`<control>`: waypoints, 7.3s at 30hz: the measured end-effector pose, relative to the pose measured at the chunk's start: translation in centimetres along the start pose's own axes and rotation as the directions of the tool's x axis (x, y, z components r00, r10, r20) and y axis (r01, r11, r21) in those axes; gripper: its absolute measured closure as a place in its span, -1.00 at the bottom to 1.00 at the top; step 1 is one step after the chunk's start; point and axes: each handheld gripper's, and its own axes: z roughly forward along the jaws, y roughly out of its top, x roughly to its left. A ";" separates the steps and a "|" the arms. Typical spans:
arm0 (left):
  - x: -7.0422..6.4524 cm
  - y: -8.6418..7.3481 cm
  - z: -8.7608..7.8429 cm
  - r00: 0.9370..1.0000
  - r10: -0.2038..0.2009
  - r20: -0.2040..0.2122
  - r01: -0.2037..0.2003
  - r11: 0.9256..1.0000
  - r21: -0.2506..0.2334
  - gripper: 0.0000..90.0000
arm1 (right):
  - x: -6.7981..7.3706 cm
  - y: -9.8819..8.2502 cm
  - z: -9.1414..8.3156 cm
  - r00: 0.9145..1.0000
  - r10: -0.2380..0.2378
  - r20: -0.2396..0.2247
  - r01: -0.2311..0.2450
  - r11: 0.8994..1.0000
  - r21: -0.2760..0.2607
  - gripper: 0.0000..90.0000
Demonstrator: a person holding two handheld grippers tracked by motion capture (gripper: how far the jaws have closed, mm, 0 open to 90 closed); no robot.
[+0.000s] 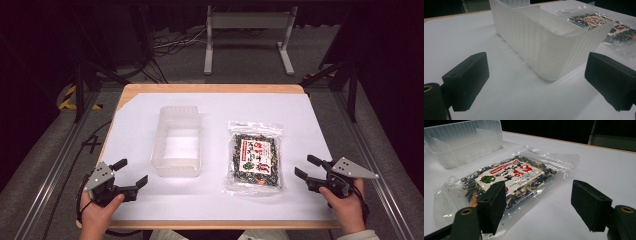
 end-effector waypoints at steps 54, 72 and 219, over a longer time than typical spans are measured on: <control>-0.1 -0.6 0.2 0.999 0.004 -0.043 -0.004 1.000 0.008 -0.87 | -6.0 8.0 10.3 0.998 0.067 -0.023 -0.064 0.993 0.101 -0.56; -0.1 -0.6 0.3 0.998 0.007 -0.058 -0.006 1.000 0.023 -0.86 | -7.1 7.0 13.4 0.996 0.088 -0.012 -0.085 0.988 0.130 -0.61; -1.9 3.2 -0.2 1.000 -0.008 0.028 0.008 1.000 -0.026 -0.77 | 0.6 21.5 1.6 0.951 -0.181 -0.249 0.130 0.969 -0.208 1.00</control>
